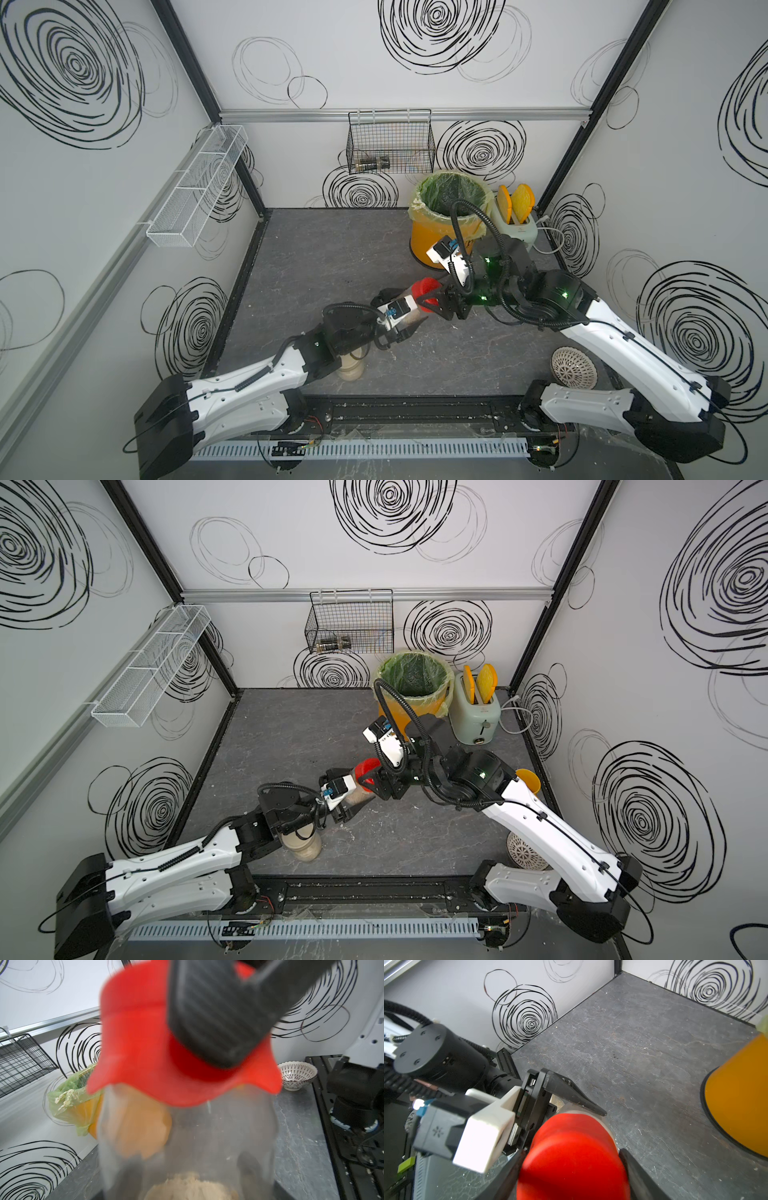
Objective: Empty expired oatmeal from jars
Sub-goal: Unscrew the lid from the jar.
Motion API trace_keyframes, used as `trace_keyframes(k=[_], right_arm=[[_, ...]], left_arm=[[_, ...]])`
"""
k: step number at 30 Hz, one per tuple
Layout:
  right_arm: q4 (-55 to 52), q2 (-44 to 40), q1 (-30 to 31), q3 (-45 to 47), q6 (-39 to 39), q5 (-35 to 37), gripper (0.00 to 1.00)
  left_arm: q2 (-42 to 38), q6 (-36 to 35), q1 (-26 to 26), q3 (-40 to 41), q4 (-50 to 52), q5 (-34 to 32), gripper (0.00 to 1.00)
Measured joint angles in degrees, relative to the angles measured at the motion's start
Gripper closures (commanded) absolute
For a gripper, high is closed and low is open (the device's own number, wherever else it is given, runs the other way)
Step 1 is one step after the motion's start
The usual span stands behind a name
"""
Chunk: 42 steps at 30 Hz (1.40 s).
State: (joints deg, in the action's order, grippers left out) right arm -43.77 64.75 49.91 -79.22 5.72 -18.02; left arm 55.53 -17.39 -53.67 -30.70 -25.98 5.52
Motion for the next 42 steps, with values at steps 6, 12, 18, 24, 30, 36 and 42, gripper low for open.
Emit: trace_keyframes(k=[6,12,18,24,30,36,42], right_arm=[[1.51,-1.75,-0.92,2.38,-5.35,-3.69,0.24],[-1.07,-1.70,-2.08,2.32,-6.38,-3.32,0.00],[-5.33,-3.82,-3.21,0.94,-4.42,-0.11,0.02],[-5.38,-4.04,-3.26,-5.53,9.90,3.56,0.01],[-2.01,-3.06,-3.15,-5.60,23.04,6.16,0.04],[-2.12,1.49,0.04,-6.21,25.79,9.88,0.02],[-2.16,3.89,3.30,-6.32,25.53,12.94,0.14]], left_arm=[[-0.94,0.04,-0.22,0.00,1.46,1.84,0.30],[-1.75,0.35,0.11,0.00,-0.04,1.86,0.30],[-1.81,0.42,0.22,0.02,-1.70,0.98,0.29],[-0.22,-1.44,-0.04,0.07,-4.90,-2.91,0.28],[3.02,-3.21,-0.83,0.09,-6.71,-6.40,0.29],[3.65,-3.65,-0.98,0.09,-7.63,-7.41,0.29],[3.63,-3.89,-1.42,0.09,-7.61,-7.96,0.30]])
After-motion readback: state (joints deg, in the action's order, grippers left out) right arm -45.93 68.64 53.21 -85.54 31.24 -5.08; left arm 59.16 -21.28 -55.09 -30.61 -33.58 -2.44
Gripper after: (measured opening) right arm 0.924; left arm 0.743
